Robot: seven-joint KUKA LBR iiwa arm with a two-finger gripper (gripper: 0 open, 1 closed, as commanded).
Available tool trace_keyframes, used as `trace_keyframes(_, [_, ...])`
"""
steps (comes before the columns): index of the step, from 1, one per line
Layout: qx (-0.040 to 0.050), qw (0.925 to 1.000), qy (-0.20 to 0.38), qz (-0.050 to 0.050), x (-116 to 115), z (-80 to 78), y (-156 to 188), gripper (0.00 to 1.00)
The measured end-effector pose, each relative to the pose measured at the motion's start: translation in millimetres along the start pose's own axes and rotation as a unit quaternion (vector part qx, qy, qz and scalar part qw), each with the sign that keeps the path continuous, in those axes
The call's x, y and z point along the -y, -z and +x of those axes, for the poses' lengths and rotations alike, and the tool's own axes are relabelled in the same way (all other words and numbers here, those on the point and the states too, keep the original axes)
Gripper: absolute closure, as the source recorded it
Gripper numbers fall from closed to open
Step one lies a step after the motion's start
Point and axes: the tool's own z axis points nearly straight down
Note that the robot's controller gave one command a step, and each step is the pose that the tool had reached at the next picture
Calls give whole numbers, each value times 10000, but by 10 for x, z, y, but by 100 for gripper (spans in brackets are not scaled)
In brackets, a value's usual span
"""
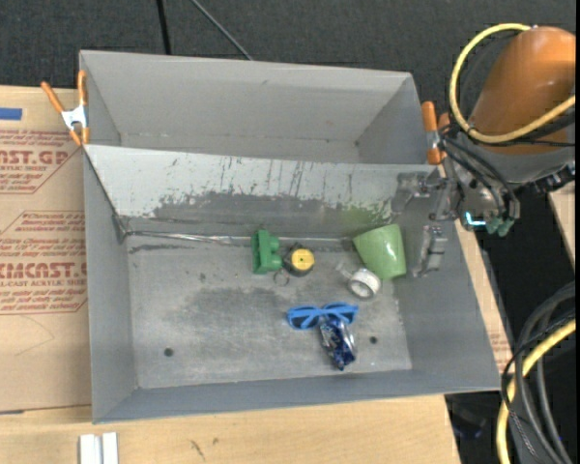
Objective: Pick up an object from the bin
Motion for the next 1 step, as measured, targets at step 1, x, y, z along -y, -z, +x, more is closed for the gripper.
trace_keyframes(1, [-8,9999,156,-12,-41,162,-1619,0])
